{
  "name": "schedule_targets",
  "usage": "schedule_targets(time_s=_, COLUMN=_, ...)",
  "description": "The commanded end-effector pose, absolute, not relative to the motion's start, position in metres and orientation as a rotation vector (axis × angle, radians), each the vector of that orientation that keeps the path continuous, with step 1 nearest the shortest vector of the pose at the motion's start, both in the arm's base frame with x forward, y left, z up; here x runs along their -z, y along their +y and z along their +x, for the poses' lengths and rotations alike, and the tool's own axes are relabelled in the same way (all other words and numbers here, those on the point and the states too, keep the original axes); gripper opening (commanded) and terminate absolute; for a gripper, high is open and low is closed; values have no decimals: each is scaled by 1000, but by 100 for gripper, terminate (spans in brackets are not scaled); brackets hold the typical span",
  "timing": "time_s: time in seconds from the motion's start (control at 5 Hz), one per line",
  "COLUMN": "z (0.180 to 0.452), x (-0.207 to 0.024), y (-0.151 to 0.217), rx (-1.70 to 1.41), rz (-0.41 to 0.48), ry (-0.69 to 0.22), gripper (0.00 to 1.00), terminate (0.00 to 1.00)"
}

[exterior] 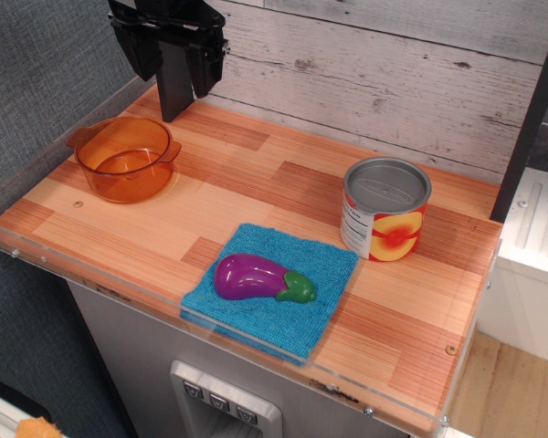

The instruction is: PACK UP THE BREZZELA AND PUT THE BOWL

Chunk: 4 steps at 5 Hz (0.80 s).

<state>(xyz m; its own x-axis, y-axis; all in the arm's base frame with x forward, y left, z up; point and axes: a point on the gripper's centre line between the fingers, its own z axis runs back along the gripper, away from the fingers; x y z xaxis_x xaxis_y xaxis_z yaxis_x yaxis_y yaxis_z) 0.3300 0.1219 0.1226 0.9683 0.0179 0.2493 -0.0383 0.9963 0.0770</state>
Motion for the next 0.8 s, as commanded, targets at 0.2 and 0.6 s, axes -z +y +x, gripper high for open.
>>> schedule_targets(time_s=0.2, z=322, x=-120, y=106, rx=227, rz=99, ry=-258, gripper=100, terminate=0)
schedule_targets(time_s=0.6, z=286, x=-115, y=66, rx=665, rz=-7, ry=-192, gripper=100, terminate=0)
